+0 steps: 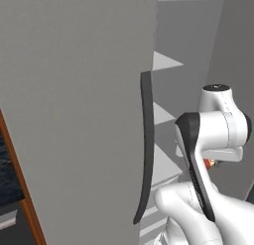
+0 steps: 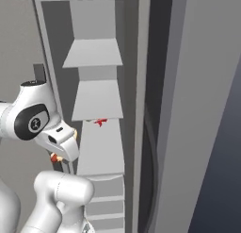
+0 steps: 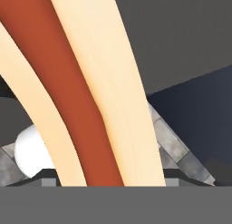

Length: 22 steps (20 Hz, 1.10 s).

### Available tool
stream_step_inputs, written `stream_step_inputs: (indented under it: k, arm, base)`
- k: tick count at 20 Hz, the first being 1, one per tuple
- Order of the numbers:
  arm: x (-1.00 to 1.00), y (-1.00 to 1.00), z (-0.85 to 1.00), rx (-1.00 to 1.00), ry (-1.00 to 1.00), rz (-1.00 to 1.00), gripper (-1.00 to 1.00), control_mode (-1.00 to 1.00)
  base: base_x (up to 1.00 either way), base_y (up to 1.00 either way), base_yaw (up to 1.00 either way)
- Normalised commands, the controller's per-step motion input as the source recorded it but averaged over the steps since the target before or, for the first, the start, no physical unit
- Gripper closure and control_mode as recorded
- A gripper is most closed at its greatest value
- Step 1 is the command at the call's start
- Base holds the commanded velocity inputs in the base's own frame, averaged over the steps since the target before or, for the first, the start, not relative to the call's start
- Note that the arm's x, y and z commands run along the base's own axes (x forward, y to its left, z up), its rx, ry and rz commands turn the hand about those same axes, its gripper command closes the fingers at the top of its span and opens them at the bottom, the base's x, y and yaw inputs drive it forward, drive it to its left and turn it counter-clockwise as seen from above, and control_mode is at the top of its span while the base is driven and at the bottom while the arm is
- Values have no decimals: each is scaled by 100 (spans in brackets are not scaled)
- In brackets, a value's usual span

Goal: Store the hot dog in the freezer for long-term storage. Close the freezer door after placing the cooked food.

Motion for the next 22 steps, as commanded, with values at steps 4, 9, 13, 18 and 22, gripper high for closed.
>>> stream_step_inputs:
  k: [4,9,13,18,22]
  arm:
    - [0,0,0,0,0,0,100,100]
    - [0,0,0,0,0,0,100,100]
    - [0,0,0,0,0,0,100,100]
    - [0,0,0,0,0,0,100,100]
    - [0,0,0,0,0,0,100,100]
  base:
    - [24,-16,8]
    - [5,-42,18]
    - [4,-41,19]
    - [0,-6,8]
    - [0,0,1]
